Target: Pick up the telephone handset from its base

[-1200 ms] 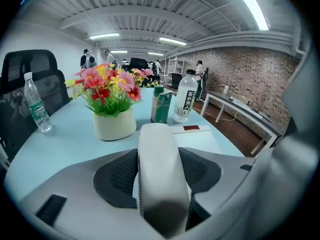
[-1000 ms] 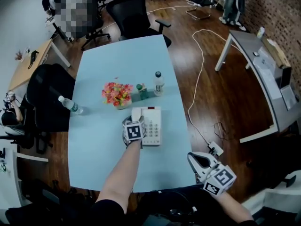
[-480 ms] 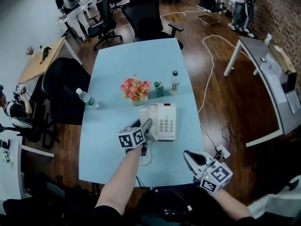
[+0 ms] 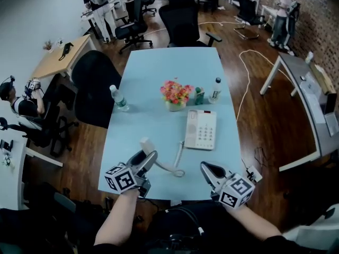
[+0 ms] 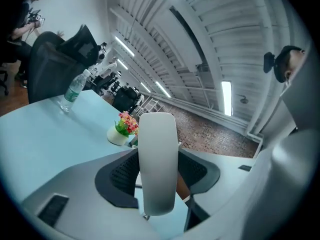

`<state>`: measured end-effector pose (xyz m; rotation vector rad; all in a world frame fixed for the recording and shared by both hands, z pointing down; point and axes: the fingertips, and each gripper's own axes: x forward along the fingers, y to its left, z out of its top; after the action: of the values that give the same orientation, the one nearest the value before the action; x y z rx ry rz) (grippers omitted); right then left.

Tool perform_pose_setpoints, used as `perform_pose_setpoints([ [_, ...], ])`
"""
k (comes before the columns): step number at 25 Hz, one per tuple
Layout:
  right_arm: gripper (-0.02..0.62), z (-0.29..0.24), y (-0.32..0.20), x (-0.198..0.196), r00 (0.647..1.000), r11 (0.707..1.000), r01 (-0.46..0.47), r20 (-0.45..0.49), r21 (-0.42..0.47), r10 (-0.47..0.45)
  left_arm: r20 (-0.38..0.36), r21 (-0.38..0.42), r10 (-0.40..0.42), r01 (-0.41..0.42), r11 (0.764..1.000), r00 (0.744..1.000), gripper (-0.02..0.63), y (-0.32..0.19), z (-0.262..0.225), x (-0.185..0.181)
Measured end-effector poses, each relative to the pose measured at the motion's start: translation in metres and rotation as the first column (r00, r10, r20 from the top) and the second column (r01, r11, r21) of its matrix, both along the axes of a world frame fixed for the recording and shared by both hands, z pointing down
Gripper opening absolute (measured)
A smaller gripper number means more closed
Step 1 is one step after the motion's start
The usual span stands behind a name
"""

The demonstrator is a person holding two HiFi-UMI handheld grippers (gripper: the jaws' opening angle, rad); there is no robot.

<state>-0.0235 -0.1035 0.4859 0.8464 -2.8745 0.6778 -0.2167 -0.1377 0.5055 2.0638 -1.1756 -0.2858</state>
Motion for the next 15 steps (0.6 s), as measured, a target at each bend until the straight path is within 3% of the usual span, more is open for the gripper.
perform_pose_setpoints([
  [4,0.017,0.008,0.014,-0.017,1.000,1.000,0.004,-0.024,-0.012,-0.005,-0.061,0.033,-0.002,0.004,0.999,0.998,0.235,0.043,-0.003,-0.024],
  [6,0.017,0.010,0.021,-0.025,0.999,1.000,0.007,-0.037,-0.005,-0.007,-0.057,0.059,0.013,-0.010,0.998,0.998,0.235,0.057,-0.012,-0.028],
  [15,0.017,0.007,0.036,-0.042,0.997,0.999,0.006,-0.071,0.032,-0.004,-0.115,0.092,0.099,-0.089,0.992,0.988,0.235,0.076,-0.016,-0.013],
])
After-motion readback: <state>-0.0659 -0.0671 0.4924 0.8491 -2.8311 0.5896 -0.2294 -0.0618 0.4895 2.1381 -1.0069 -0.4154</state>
